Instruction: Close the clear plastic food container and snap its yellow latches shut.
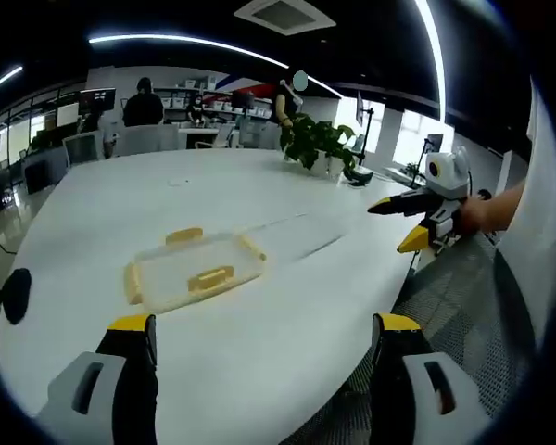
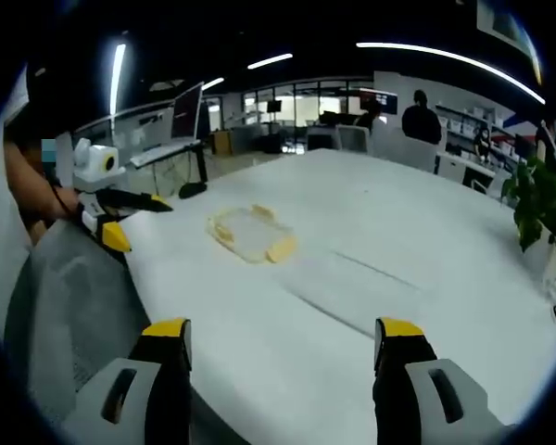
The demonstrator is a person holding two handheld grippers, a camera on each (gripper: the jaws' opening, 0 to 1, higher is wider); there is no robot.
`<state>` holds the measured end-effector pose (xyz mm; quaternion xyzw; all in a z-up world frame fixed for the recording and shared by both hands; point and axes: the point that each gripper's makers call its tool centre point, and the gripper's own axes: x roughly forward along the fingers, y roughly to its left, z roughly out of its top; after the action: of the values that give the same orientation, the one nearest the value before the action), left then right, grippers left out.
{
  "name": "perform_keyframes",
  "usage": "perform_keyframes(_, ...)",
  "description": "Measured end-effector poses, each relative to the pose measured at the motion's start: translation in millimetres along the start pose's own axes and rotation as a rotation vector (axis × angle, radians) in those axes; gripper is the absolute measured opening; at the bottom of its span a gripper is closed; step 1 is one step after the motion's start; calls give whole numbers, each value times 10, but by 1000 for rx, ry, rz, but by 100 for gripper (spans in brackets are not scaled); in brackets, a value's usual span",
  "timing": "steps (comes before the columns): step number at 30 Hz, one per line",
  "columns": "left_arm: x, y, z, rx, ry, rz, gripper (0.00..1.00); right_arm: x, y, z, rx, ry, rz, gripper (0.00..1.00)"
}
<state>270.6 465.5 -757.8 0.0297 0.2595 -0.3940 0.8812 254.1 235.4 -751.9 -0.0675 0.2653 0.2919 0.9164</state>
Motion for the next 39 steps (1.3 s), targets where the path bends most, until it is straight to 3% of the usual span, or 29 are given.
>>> perform_keyframes(39, 6, -1, 4, 0, -2, -2, 97, -13, -3, 12, -16, 2, -4, 79)
